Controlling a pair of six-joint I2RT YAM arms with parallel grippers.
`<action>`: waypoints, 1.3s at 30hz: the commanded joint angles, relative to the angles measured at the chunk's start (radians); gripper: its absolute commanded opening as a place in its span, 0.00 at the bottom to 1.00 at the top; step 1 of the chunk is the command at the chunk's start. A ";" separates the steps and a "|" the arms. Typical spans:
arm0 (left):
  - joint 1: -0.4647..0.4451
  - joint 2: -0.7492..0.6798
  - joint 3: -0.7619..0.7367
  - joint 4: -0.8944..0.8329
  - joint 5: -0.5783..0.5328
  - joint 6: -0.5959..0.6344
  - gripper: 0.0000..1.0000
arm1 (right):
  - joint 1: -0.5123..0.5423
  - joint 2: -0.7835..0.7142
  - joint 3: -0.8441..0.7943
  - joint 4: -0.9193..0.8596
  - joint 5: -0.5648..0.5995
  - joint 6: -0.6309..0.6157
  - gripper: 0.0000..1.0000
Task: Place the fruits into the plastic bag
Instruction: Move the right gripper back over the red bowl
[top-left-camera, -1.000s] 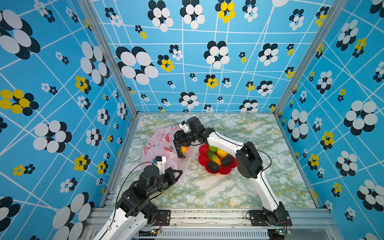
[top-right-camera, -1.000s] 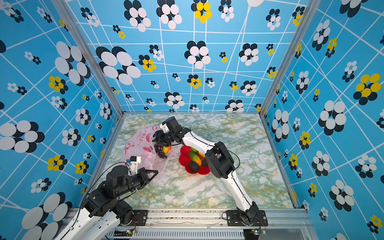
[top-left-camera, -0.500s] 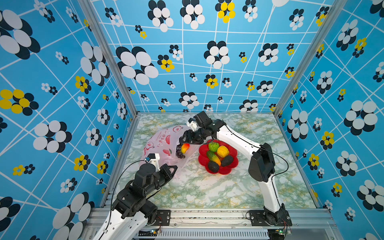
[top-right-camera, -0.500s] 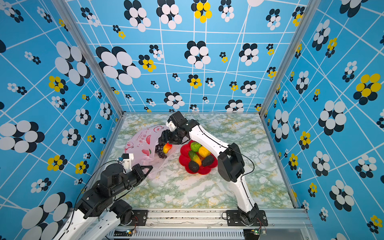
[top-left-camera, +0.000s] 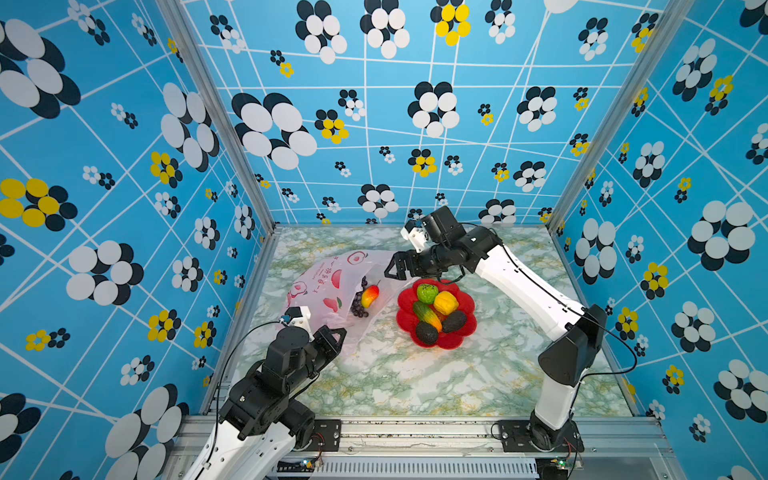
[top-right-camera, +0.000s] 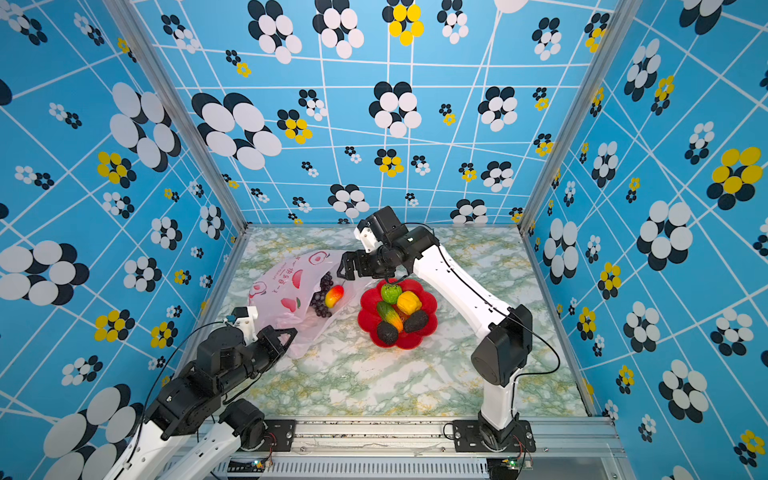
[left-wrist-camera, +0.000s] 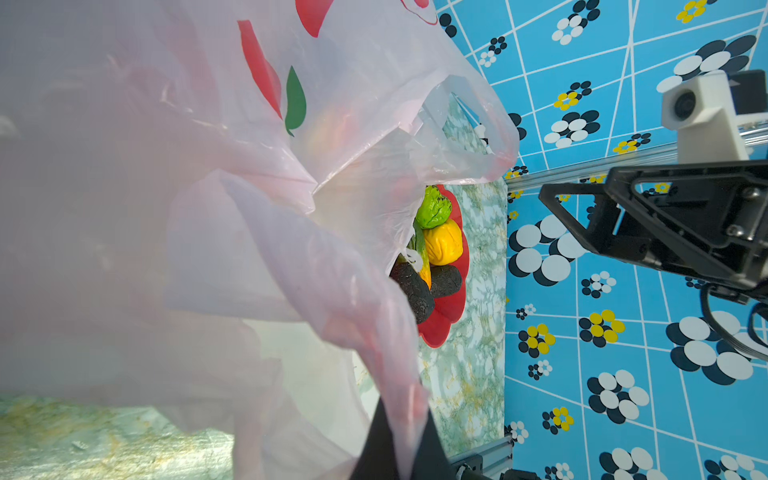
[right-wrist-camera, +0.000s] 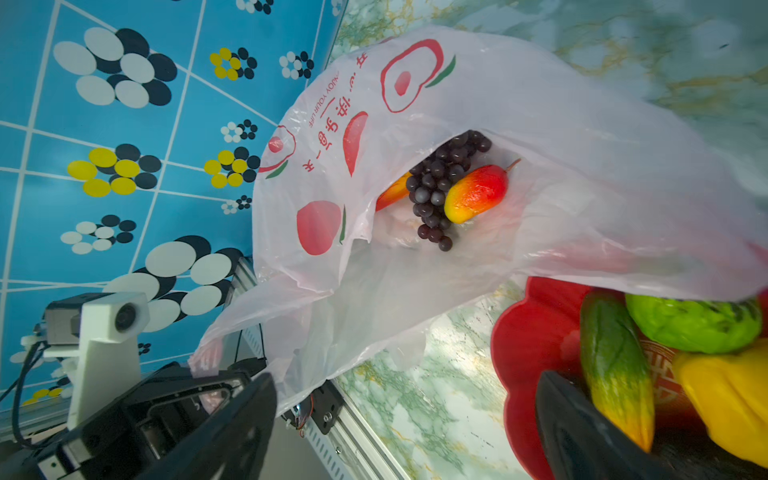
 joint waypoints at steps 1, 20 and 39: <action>0.009 0.028 0.017 0.007 -0.021 0.024 0.00 | -0.017 -0.129 -0.011 -0.092 0.211 -0.090 0.99; 0.009 0.110 0.012 0.057 0.008 0.033 0.00 | -0.276 -0.379 -0.472 -0.253 0.220 0.031 0.99; 0.009 0.055 -0.014 0.009 -0.014 0.004 0.00 | -0.242 -0.188 -0.660 -0.058 0.174 0.259 0.82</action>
